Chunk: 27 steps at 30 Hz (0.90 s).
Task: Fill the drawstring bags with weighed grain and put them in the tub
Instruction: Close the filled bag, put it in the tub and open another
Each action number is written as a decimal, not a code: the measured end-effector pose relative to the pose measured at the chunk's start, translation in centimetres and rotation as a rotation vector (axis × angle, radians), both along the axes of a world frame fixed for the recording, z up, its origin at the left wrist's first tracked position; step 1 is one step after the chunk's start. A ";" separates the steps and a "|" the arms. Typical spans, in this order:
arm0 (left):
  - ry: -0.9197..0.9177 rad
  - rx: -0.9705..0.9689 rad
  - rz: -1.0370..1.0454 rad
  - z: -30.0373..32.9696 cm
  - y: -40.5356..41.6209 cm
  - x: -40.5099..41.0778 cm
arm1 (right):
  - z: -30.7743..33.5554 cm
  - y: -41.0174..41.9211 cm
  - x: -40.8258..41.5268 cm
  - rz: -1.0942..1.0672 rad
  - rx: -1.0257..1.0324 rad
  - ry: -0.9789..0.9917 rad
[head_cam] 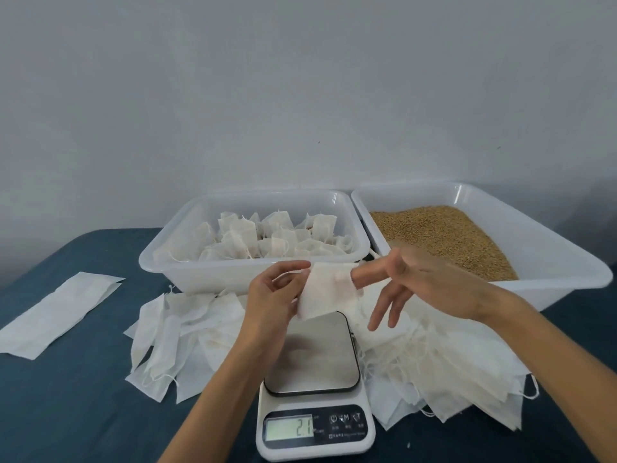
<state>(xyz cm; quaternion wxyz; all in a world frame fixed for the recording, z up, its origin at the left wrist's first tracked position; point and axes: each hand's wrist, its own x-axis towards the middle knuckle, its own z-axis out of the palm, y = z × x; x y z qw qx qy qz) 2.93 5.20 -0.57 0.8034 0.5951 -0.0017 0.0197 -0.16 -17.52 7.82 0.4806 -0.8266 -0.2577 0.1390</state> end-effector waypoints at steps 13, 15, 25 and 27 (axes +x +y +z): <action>-0.407 0.534 0.287 0.9 0.0 -1.1 | 1.4 -0.5 0.9 0.091 -0.122 0.061; -0.473 0.586 0.060 1.3 -0.2 -1.8 | 1.9 -0.4 1.0 0.101 -0.177 0.050; -0.392 0.657 -0.096 -0.2 -1.9 -2.2 | 3.0 -0.5 2.3 0.074 -0.113 -0.087; -0.349 0.604 -0.096 -0.4 -2.1 -2.3 | 2.7 -2.2 3.6 -0.125 -0.032 -0.169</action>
